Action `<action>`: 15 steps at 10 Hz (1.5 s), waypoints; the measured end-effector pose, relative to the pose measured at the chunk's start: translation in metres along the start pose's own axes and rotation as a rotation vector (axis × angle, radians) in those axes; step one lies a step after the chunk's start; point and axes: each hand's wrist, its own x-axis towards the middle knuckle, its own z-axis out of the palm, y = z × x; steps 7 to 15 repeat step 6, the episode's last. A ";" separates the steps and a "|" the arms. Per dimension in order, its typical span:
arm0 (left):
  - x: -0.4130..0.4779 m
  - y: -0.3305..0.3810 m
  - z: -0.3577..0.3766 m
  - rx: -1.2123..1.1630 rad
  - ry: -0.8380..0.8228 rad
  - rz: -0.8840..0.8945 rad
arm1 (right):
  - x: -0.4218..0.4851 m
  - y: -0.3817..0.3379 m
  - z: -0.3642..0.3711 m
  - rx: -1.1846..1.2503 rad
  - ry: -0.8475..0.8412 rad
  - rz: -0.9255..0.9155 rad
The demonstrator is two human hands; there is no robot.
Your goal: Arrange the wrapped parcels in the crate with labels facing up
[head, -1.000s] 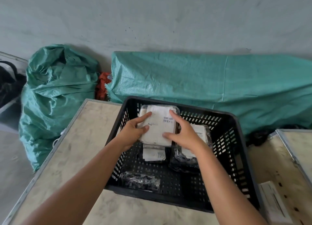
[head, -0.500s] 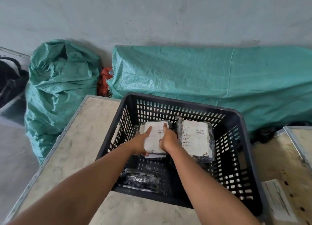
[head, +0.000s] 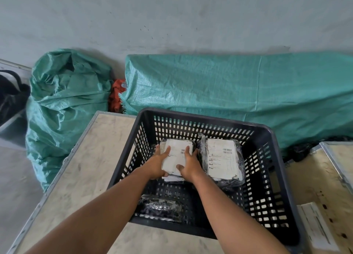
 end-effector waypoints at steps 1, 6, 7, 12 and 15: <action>-0.001 0.000 0.001 0.014 0.006 -0.003 | -0.002 -0.006 -0.002 -0.022 0.007 0.015; -0.069 0.029 -0.068 -0.099 0.086 0.170 | -0.056 -0.010 -0.045 0.066 0.161 -0.192; -0.069 0.029 -0.068 -0.099 0.086 0.170 | -0.056 -0.010 -0.045 0.066 0.161 -0.192; -0.069 0.029 -0.068 -0.099 0.086 0.170 | -0.056 -0.010 -0.045 0.066 0.161 -0.192; -0.069 0.029 -0.068 -0.099 0.086 0.170 | -0.056 -0.010 -0.045 0.066 0.161 -0.192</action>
